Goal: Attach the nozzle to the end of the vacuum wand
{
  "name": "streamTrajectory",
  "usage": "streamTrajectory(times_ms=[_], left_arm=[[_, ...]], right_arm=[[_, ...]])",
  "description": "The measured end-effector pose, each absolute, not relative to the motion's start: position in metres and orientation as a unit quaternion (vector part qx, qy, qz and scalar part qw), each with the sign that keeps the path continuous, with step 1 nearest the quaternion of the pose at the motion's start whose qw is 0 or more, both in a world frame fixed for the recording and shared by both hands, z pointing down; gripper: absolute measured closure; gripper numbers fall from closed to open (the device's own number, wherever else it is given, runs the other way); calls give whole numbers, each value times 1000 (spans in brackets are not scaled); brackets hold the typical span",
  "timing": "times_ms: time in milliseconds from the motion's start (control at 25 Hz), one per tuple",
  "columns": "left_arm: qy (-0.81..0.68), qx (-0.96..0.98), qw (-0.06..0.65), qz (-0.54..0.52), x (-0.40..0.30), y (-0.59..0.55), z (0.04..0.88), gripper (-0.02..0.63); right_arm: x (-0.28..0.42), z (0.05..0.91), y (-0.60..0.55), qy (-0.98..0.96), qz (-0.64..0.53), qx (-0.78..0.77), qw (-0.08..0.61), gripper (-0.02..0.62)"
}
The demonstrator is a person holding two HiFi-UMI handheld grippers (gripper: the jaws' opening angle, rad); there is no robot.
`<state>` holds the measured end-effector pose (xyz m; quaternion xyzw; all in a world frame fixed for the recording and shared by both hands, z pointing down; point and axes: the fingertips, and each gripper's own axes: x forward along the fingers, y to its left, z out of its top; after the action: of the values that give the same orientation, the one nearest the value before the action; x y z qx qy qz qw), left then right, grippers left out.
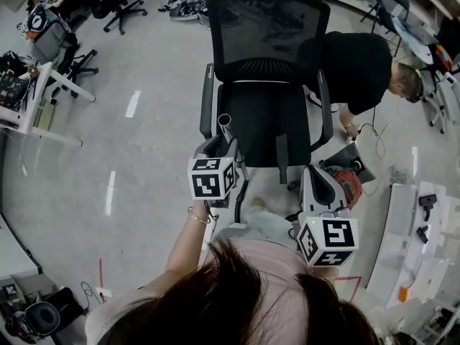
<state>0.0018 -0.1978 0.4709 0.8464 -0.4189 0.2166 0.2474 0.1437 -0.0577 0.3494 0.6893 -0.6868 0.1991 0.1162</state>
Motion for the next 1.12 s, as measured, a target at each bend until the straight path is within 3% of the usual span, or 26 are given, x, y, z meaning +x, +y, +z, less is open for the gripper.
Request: streamTrajectory(times_ms=[1120], left_arm=[[-436, 829, 249, 246, 22, -219, 505, 459]], right_arm=[[171, 361, -54, -669, 220, 700, 119, 572]])
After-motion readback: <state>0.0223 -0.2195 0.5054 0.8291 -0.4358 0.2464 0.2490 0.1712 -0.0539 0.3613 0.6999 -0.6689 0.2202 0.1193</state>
